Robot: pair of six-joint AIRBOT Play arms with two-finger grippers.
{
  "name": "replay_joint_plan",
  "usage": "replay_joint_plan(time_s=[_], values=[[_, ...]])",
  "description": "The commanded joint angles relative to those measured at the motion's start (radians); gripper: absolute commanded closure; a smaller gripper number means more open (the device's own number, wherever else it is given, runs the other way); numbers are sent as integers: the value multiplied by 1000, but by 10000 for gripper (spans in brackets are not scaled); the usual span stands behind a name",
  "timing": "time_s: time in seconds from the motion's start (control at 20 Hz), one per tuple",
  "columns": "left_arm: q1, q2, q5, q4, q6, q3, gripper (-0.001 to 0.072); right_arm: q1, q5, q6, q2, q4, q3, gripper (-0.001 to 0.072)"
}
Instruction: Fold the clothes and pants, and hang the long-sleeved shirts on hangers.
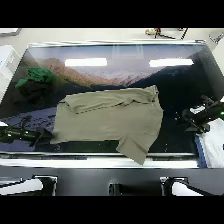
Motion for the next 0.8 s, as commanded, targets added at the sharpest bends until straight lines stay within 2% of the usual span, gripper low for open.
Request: replay_joint_plan(time_s=[0.0, 0.05, 0.1, 0.2, 0.3, 0.45, 0.65, 0.75], values=[[-49, -28, 72, -13, -1, -9, 384, 0, 9, -4, 3, 14, -10, 151], [-56, -27, 100, -13, -24, -8, 516, 0, 17, -4, 3, 14, -10, 158], [-60, -27, 106, -18, -32, -7, 608, 0, 26, -5, 3, 14, -10, 158], [-59, -21, 100, -23, -32, -7, 678, 0, 28, -13, 3, 11, -42, 159], [-59, -6, 96, -23, -29, -7, 679, 8, -1, -14, 3, 13, -135, 159], [-59, 24, 93, -24, -28, -6, 679, 80, -154, -40, 2, 35, -298, 159], [-60, 67, 78, -24, -29, -6, 679, 165, -364, -46, 0, 180, -373, 174], [-60, 78, 75, -24, -29, -6, 679, 191, -388, -58, -16, 246, -373, 179]])
